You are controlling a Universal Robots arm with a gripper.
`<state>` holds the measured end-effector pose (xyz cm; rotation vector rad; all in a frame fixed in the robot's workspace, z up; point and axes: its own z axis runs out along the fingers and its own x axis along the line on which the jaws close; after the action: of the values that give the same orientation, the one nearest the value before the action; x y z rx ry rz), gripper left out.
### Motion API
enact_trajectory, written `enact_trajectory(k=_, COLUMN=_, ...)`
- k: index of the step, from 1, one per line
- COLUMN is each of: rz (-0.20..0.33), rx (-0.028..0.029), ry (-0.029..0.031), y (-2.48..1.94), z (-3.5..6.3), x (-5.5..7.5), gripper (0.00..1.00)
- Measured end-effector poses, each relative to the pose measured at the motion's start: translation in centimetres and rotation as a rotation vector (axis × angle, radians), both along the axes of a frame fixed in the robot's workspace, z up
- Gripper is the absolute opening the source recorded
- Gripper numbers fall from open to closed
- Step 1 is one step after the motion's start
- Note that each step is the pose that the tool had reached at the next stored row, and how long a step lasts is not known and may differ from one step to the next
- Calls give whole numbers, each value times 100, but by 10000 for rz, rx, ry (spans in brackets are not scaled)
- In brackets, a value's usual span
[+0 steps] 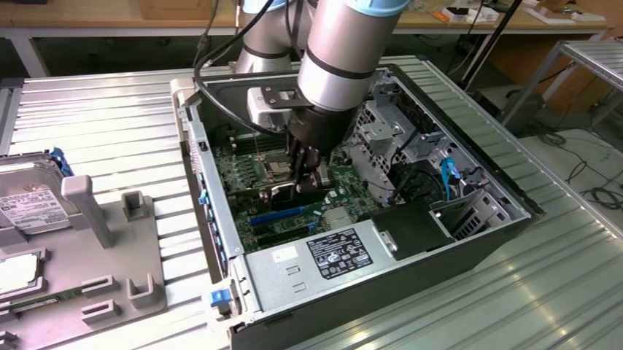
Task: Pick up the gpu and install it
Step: 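Insert the gpu into the slot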
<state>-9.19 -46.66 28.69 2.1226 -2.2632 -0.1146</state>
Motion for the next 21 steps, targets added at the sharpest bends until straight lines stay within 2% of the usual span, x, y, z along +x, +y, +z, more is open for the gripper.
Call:
enact_trajectory(k=1, rz=0, rx=0, ry=0, y=0, z=0, x=0, gripper=27)
enact_trajectory(k=3, rz=-1, rx=3, ry=180, y=1, z=-1, x=15, gripper=27)
enact_trajectory(k=4, rz=0, rx=1, ry=295, y=0, z=0, x=21, gripper=27)
enact_trajectory(k=6, rz=1, rx=1, ry=406, y=1, z=-1, x=29, gripper=27)
enact_trajectory(k=8, rz=2, rx=1, ry=491, y=1, z=0, x=35, gripper=27)
enact_trajectory(k=9, rz=1, rx=-1, ry=514, y=1, z=0, x=36, gripper=27)
enact_trajectory(k=14, rz=-11, rx=0, ry=517, y=2, z=-52, x=40, gripper=27)
enact_trajectory(k=21, rz=-12, rx=1, ry=517, y=12, z=-74, x=55, gripper=27)
